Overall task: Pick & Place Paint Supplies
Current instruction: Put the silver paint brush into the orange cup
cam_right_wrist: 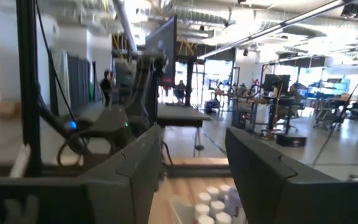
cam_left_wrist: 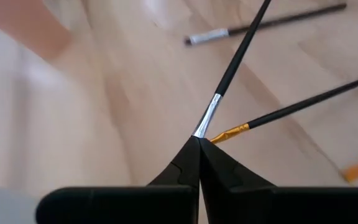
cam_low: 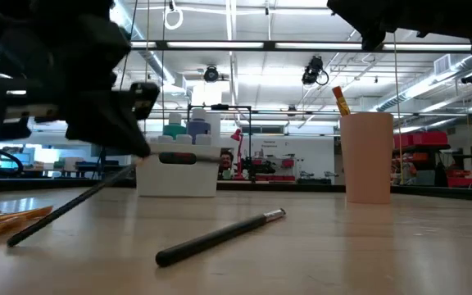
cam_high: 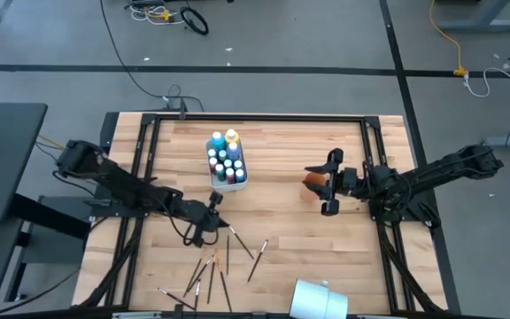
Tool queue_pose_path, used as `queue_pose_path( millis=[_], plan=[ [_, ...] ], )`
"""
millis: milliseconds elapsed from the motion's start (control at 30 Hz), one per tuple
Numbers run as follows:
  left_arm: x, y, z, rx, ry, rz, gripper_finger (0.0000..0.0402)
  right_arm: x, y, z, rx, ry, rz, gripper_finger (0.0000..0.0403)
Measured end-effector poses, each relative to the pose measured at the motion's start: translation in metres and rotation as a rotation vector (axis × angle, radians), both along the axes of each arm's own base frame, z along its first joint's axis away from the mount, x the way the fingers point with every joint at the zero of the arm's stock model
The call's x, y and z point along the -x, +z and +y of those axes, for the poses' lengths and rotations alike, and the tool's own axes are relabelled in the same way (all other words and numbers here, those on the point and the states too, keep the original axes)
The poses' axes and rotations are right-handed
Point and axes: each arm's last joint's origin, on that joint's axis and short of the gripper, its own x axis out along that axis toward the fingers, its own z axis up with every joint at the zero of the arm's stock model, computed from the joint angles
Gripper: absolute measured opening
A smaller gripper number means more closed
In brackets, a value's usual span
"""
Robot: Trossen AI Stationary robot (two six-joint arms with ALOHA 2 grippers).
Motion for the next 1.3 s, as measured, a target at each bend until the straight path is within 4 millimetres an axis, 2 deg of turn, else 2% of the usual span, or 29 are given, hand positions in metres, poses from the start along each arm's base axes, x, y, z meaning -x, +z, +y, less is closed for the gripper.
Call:
queue_pose_path(
  millis=[167,267,433,667,900,1100,1300],
  plan=[
    [0.004,0.019,0.003,-0.098,-0.007,-0.092,0.0004,0.0,0.007,-0.002,-0.122,0.033,-0.063,0.0186],
    [0.005,0.027,0.005,-0.159,-0.012,-0.139,0.0004,-0.011,0.014,-0.001,-0.168,0.049,-0.039,0.0186],
    [0.007,0.029,0.006,-0.211,-0.003,-0.14,0.0003,-0.056,0.026,0.008,-0.249,0.118,0.12,0.0181],
    [0.008,0.027,0.009,-0.267,0.081,-0.117,0.0003,-0.128,0.038,0.016,-0.313,0.09,0.464,0.017],
    [0.008,0.029,0.01,-0.346,0.089,-0.13,0.0003,-0.177,0.048,0.01,-0.467,0.14,0.785,0.0177],
    [0.008,0.029,0.01,-0.352,0.093,-0.131,0.0003,-0.206,0.023,-0.008,-0.51,0.093,0.945,0.0179],
    [0.008,0.029,0.012,-0.396,0.148,-0.135,0.0003,-0.219,-0.008,-0.02,-0.623,0.168,1.04,0.0176]
  ],
)
